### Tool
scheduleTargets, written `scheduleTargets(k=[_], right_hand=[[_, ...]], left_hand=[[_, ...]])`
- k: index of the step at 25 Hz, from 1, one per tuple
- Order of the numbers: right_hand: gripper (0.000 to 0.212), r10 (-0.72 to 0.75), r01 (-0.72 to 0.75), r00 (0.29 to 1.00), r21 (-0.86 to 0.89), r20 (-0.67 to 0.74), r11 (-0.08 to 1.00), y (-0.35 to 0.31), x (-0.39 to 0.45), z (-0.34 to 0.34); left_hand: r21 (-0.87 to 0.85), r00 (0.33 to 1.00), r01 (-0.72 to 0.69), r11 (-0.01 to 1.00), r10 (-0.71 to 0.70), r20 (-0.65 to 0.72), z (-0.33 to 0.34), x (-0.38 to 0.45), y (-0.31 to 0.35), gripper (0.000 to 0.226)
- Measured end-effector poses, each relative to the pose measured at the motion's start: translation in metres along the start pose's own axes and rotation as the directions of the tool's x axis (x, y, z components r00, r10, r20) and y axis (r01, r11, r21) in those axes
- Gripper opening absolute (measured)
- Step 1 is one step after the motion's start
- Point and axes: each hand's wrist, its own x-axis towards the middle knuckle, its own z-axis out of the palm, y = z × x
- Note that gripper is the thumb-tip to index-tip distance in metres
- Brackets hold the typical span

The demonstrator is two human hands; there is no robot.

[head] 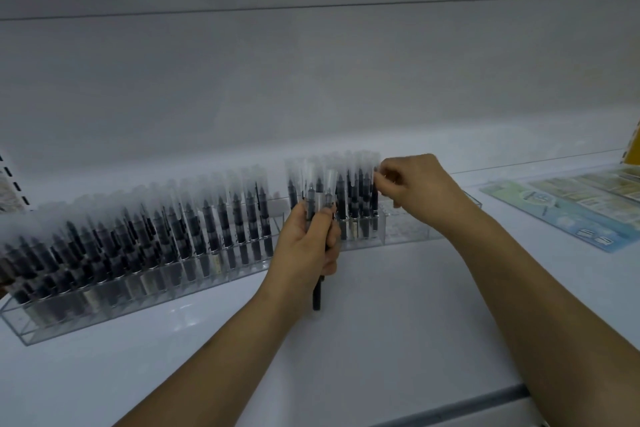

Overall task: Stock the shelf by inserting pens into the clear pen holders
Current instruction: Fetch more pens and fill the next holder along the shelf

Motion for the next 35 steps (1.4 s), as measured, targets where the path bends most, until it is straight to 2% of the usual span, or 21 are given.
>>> scheduleTargets(k=[2, 4, 6, 8, 9, 10, 12, 13, 14, 16, 18, 19, 20, 22, 25, 28, 32, 35], right_hand=[[0.030, 0.015, -0.012, 0.998, -0.039, 0.062, 0.999, 0.002, 0.000, 0.001], [0.041, 0.053, -0.046, 0.997, -0.119, 0.062, 0.992, 0.000, 0.000, 0.001], [0.058, 0.104, -0.116, 0.988, -0.099, -0.111, 0.988, -0.004, 0.000, -0.004], [0.063, 0.139, -0.116, 0.935, 0.091, -0.327, 0.989, -0.012, -0.004, -0.012], [0.060, 0.138, -0.073, 0.934, 0.202, -0.330, 0.977, -0.016, -0.006, -0.015], [0.055, 0.127, -0.046, 0.961, 0.312, -0.244, 0.949, -0.023, -0.009, -0.016], [0.037, 0.061, -0.071, 0.997, 0.460, 0.037, 0.885, -0.041, -0.017, -0.009], [0.030, 0.004, -0.068, 0.991, 0.474, 0.135, 0.878, -0.048, -0.019, -0.003], [0.027, -0.042, -0.038, 0.986, 0.464, 0.161, 0.885, -0.051, -0.019, 0.003], [0.026, -0.038, -0.006, 0.996, 0.500, 0.079, 0.866, -0.051, -0.016, 0.007], [0.025, 0.128, -0.030, 0.986, 0.649, -0.104, 0.761, -0.044, -0.013, -0.001], [0.028, 0.217, 0.009, 0.948, 0.702, -0.233, 0.712, -0.039, -0.011, -0.008], [0.031, 0.275, 0.063, 0.893, 0.704, -0.357, 0.708, -0.034, -0.010, -0.014], [0.035, 0.293, 0.081, 0.824, 0.613, -0.484, 0.786, -0.025, -0.008, -0.016], [0.030, 0.236, -0.032, 0.891, 0.466, -0.387, 0.884, -0.022, -0.007, -0.006], [0.027, 0.153, -0.045, 0.951, 0.368, -0.268, 0.929, -0.020, -0.006, 0.000], [0.030, 0.115, -0.093, 0.989, 0.217, -0.091, 0.972, -0.017, -0.004, 0.001], [0.030, 0.117, -0.120, 0.993, 0.175, 0.029, 0.977, -0.013, -0.002, -0.008]], left_hand=[[0.003, 1.000, -0.001, 1.000, 0.000, 0.013, 0.000, -0.002, 0.002, 0.008], [0.001, 0.999, -0.020, 1.000, 0.020, 0.025, 0.001, -0.003, 0.003, 0.011], [0.025, 0.998, -0.055, 0.998, 0.055, 0.033, 0.000, -0.004, 0.003, 0.014], [0.056, 0.995, -0.087, 0.995, 0.084, 0.050, 0.000, -0.005, 0.003, 0.019], [0.065, 0.994, -0.099, 0.993, 0.095, 0.059, 0.000, -0.006, 0.003, 0.021], [0.072, 0.993, -0.107, 0.992, 0.103, 0.065, 0.001, -0.006, 0.002, 0.021], [0.094, 0.990, -0.126, 0.988, 0.119, 0.080, 0.002, -0.007, 0.002, 0.018], [0.108, 0.988, -0.136, 0.985, 0.126, 0.089, 0.002, -0.007, 0.002, 0.017], [0.113, 0.986, -0.144, 0.983, 0.133, 0.097, 0.002, -0.007, 0.002, 0.016], [0.095, 0.985, -0.153, 0.984, 0.144, 0.100, 0.003, -0.006, 0.000, 0.015], [0.081, 0.988, -0.143, 0.986, 0.138, 0.074, 0.001, -0.003, -0.001, 0.017], [0.089, 0.990, -0.138, 0.986, 0.133, 0.057, -0.001, -0.002, -0.001, 0.019], [0.106, 0.990, -0.138, 0.985, 0.134, 0.041, -0.002, -0.001, -0.002, 0.022], [0.121, 0.991, -0.132, 0.984, 0.130, 0.025, -0.004, 0.000, -0.003, 0.026], [0.071, 0.996, -0.092, 0.993, 0.091, 0.014, -0.004, 0.000, -0.004, 0.028], [0.026, 0.999, -0.045, 0.999, 0.046, -0.015, -0.003, 0.001, -0.002, 0.026], [-0.016, 1.000, -0.025, 1.000, 0.025, 0.007, -0.002, 0.001, 0.000, 0.017], [-0.006, 0.998, -0.037, 0.999, 0.037, 0.048, -0.002, 0.000, 0.000, 0.019]])
